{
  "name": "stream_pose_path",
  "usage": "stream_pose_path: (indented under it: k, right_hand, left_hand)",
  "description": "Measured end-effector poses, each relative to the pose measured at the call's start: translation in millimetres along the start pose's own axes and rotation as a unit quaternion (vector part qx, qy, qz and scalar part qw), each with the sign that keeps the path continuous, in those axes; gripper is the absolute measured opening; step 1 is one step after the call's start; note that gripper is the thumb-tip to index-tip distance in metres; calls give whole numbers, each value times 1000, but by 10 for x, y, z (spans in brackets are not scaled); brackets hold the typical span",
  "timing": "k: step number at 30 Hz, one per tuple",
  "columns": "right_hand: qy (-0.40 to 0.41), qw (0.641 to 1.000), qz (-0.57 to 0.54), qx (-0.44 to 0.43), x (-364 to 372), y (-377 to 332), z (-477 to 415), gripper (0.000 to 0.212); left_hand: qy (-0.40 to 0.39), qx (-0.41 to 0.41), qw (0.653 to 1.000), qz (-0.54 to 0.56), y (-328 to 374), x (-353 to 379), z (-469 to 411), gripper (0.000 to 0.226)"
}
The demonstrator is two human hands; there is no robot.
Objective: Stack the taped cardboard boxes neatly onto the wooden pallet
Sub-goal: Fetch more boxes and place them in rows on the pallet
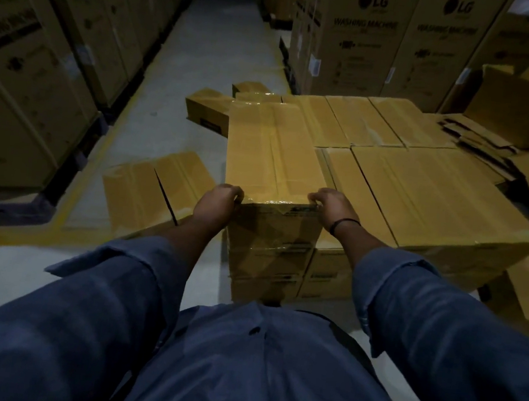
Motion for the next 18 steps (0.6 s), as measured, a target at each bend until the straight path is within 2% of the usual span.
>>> stream_pose_path:
  k: [6, 9, 13, 18]
  right_hand:
    - [-19, 999, -11, 26, -32, -31, 2, 36]
    - [-50, 997, 6, 50, -114, -125, 16, 35]
    - [-100, 993, 28, 52, -469, -380, 0, 44]
    - [-104, 993, 31, 39, -1033, -780, -251, 40]
  left_hand:
    - [-8, -1, 1000, -20, -2, -32, -25, 15]
    - [-50, -17, 997, -54, 29, -147, -23, 21]
    - [-71, -60, 993, -70, 14, -570, -81, 38]
    - [-83, -104, 988, -81, -18, -1237, -251, 37]
Point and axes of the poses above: each hand's wrist, its own z-axis away from the middle knuckle, its own x-axis out of the palm, y = z × x, the point moved 2 cm from there along -z, towards the middle knuckle, and after that the axes turned 10 degrees about -z, right-handed, at the moved point
